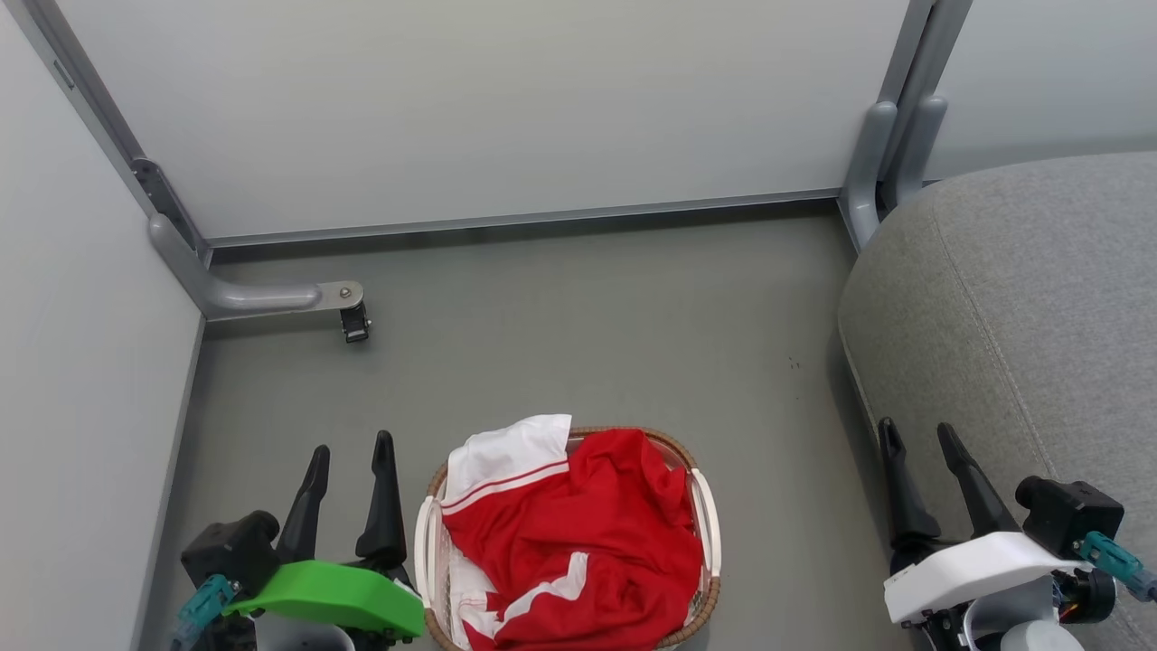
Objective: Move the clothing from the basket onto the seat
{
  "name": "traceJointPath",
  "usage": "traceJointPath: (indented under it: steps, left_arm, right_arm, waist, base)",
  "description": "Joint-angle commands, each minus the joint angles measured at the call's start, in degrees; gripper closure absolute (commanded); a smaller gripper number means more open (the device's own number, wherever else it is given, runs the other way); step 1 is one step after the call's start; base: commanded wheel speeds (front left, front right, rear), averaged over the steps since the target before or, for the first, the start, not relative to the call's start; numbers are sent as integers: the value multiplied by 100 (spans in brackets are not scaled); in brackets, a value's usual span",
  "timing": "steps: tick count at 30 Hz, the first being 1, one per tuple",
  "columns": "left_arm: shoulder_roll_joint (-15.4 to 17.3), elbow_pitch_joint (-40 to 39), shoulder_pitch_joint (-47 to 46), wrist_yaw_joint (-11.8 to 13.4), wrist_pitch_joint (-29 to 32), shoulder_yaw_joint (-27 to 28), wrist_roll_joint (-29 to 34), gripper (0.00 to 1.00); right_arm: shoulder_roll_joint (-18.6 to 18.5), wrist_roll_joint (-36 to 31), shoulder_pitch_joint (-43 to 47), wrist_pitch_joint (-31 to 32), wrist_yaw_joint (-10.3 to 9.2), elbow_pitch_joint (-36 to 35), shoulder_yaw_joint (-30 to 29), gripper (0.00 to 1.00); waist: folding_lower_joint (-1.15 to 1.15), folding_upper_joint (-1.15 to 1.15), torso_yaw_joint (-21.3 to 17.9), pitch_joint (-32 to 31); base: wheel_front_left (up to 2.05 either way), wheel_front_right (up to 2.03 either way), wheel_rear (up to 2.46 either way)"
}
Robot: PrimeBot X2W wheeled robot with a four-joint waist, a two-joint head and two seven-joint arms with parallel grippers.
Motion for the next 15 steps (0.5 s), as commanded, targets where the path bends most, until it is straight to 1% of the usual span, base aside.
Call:
traceJointPath:
  steps: [1,10,15]
  left_arm:
    - [37,-17,25,29,-48,-13,144,0]
    - [40,33,83,12,-168,-106,501,0]
    - [41,81,137,45,-221,-135,704,0]
  right_arm:
    - [-34,-171,54,-57,1,-19,13,0]
    - [-39,-612,105,-177,1,20,48,0]
    - [-41,-865,161,-236,2,26,63,0]
  waist:
    - [0,0,3,3]
    - [0,0,18,-31]
    - [0,0,23,-50]
  base:
    - [0,0,0]
    - [0,0,0]
    - [0,0,0]
